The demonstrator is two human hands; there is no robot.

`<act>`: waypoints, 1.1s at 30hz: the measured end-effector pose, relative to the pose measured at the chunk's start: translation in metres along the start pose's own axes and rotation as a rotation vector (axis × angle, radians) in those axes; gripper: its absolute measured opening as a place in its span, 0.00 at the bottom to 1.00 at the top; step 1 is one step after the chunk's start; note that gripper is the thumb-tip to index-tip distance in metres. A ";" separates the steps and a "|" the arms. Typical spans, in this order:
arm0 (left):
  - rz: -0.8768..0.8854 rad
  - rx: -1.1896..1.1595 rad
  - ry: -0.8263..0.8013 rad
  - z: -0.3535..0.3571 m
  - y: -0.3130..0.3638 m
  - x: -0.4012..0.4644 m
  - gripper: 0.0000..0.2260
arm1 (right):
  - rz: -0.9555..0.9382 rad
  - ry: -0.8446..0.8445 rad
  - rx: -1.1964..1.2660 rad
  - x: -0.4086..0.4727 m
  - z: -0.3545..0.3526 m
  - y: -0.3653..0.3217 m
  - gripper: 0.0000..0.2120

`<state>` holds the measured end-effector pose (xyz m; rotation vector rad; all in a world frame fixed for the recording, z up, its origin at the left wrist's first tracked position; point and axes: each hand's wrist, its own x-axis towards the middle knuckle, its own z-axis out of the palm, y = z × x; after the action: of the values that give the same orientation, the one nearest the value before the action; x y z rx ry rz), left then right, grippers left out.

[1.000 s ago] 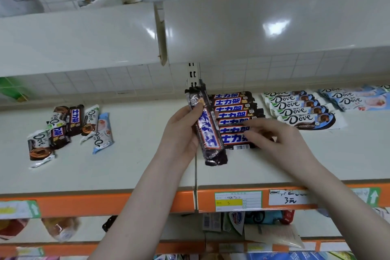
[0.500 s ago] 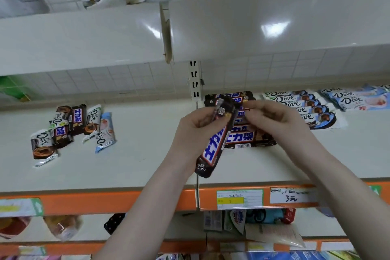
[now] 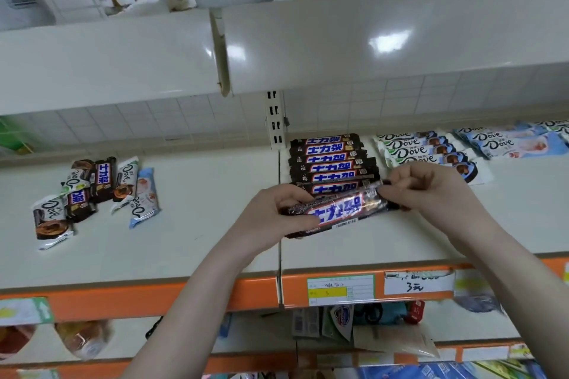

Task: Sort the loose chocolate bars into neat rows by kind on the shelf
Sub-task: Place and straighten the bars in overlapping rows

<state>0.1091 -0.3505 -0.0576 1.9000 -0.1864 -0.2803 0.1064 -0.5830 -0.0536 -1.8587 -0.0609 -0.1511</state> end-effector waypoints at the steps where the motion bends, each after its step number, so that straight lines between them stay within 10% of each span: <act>1: -0.006 0.012 0.019 -0.001 -0.002 0.001 0.10 | 0.025 -0.007 -0.033 -0.003 -0.001 0.007 0.05; 33: 0.185 0.532 0.433 0.030 -0.019 0.004 0.12 | -0.179 0.219 -0.815 -0.013 0.014 0.031 0.09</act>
<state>0.1047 -0.3723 -0.0859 2.3957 -0.1503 0.3418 0.0978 -0.5777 -0.0889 -2.6326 -0.0124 -0.5696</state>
